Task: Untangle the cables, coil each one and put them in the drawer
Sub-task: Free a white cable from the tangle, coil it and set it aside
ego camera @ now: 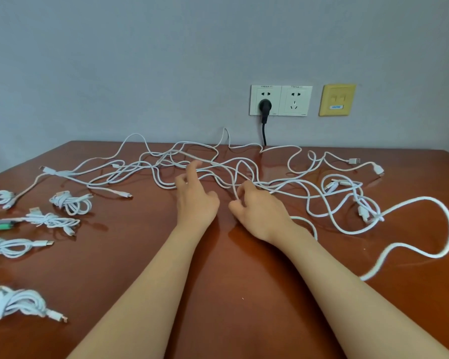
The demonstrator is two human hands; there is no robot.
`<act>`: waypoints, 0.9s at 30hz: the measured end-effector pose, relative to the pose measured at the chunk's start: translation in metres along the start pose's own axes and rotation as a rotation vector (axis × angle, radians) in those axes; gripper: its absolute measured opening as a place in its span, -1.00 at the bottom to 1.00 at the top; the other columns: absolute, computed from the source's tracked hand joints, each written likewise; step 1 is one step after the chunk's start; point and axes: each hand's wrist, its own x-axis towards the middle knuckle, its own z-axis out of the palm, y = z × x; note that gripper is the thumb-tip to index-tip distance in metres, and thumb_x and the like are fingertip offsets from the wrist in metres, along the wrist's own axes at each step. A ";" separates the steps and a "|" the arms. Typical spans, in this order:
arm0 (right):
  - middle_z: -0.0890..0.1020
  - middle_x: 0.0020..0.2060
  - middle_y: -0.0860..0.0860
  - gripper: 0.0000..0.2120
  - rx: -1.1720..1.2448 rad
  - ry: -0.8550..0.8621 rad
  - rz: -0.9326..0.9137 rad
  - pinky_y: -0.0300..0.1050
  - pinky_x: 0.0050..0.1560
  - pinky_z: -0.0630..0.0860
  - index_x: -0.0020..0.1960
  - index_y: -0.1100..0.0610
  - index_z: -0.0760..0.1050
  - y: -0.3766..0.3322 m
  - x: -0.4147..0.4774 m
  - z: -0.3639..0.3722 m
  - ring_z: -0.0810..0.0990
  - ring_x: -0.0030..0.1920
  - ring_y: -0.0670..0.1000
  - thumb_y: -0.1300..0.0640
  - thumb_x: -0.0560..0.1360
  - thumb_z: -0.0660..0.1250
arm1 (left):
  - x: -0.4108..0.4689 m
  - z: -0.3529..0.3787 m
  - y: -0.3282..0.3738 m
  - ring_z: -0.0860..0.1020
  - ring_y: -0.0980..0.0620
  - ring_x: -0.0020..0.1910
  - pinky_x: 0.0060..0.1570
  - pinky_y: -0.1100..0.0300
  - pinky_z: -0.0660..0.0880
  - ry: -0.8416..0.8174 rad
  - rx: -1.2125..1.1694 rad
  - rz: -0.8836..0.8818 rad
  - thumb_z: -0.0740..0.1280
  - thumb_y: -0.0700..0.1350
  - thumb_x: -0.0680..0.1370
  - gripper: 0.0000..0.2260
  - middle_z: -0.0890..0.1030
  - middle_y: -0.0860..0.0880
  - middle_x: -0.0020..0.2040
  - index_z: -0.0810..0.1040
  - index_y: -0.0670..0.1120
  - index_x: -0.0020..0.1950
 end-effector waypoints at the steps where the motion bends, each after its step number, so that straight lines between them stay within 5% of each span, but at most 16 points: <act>1: 0.57 -0.04 0.08 -0.76 0.048 -0.032 0.035 -0.06 -0.06 0.34 0.08 0.15 0.37 -0.001 0.000 -0.002 0.51 0.02 0.14 0.01 0.52 0.20 | -0.001 0.000 0.001 0.45 -0.15 0.06 0.17 0.02 0.40 -0.005 -0.007 -0.008 0.23 -0.27 0.48 -0.43 0.23 -0.13 0.36 0.18 0.06 0.44; 4: 0.53 -0.29 -0.04 -0.92 0.196 -0.034 0.106 -0.08 -0.13 0.40 -0.18 0.08 0.42 0.003 -0.001 -0.005 0.51 -0.16 0.05 0.08 0.42 0.29 | -0.001 -0.001 0.002 0.52 -0.19 -0.08 0.10 0.00 0.48 0.001 -0.023 -0.029 0.25 -0.25 0.48 -0.36 0.17 -0.14 0.38 0.08 0.12 0.47; 6: 0.41 -0.43 -0.04 -0.82 0.277 0.033 0.135 -0.09 -0.28 0.30 -0.35 0.09 0.30 0.007 -0.002 -0.007 0.39 -0.30 0.05 0.22 0.38 0.26 | 0.000 -0.002 0.003 0.52 -0.23 0.03 0.14 -0.04 0.47 0.022 -0.035 -0.040 0.26 -0.25 0.48 -0.35 0.21 -0.13 0.37 0.07 0.09 0.49; 8: 0.33 -0.46 -0.01 -0.79 0.385 0.110 0.158 -0.09 -0.33 0.20 -0.37 0.12 0.25 0.010 -0.002 -0.008 0.28 -0.34 0.03 0.34 0.35 0.20 | 0.003 -0.003 0.003 0.47 -0.14 0.19 0.20 0.12 0.35 0.059 -0.060 -0.072 0.25 -0.23 0.50 -0.48 0.32 -0.11 0.35 0.24 -0.01 0.44; 12: 0.47 -0.37 0.01 -0.87 0.578 0.191 0.236 -0.14 -0.27 0.30 -0.30 0.19 0.42 0.015 0.002 -0.010 0.38 -0.31 0.00 0.33 0.40 0.20 | 0.002 -0.010 0.004 0.55 -0.02 -0.02 -0.08 0.27 0.33 0.027 -0.049 -0.067 0.27 -0.16 0.49 -0.89 0.61 0.01 -0.06 0.57 0.02 -0.11; 15: 0.58 -0.26 -0.01 -0.87 0.763 0.274 0.324 -0.12 -0.11 0.40 -0.22 0.05 0.49 0.016 0.007 -0.014 0.51 -0.20 0.04 0.22 0.44 0.22 | -0.007 -0.011 0.011 0.49 0.09 -0.28 -0.30 0.36 0.32 -0.161 0.089 0.143 0.25 -0.24 0.42 -0.76 0.54 0.07 -0.33 0.51 0.04 -0.38; 19: 0.61 -0.35 0.03 -0.73 0.721 0.189 0.291 0.01 -0.03 0.49 -0.29 0.18 0.57 0.015 0.009 -0.016 0.58 -0.19 0.09 0.01 0.39 0.23 | -0.022 -0.004 0.029 0.44 0.06 -0.28 -0.18 0.22 0.41 -0.348 0.182 0.467 0.25 -0.26 0.42 -0.80 0.48 0.08 -0.30 0.54 -0.01 -0.32; 22: 0.48 -0.55 0.09 -0.58 0.706 0.053 0.285 -0.18 -0.24 0.44 -0.49 0.18 0.46 0.014 0.006 -0.016 0.49 -0.41 -0.01 0.00 0.48 0.26 | -0.026 -0.001 0.032 0.43 0.13 -0.33 -0.20 0.19 0.42 -0.448 0.196 0.585 0.26 -0.26 0.43 -0.83 0.48 0.09 -0.30 0.58 -0.03 -0.24; 24: 0.45 -0.53 0.11 -0.63 0.723 0.047 0.278 -0.29 -0.38 0.38 -0.43 0.21 0.47 0.014 0.004 -0.015 0.44 -0.41 0.01 0.09 0.51 0.26 | -0.026 -0.001 0.028 0.45 0.19 -0.39 -0.27 0.29 0.37 -0.483 0.188 0.597 0.26 -0.29 0.41 -0.74 0.48 0.14 -0.39 0.54 0.08 -0.27; 27: 0.48 -0.48 0.09 -0.72 0.855 0.091 0.293 -0.32 -0.48 0.39 -0.28 0.20 0.48 0.017 0.005 -0.016 0.46 -0.46 -0.02 0.20 0.58 0.16 | -0.025 -0.002 0.026 0.52 0.13 -0.40 -0.23 0.35 0.49 -0.406 -0.133 0.430 0.22 -0.34 0.39 -0.60 0.59 0.17 -0.37 0.54 0.20 -0.26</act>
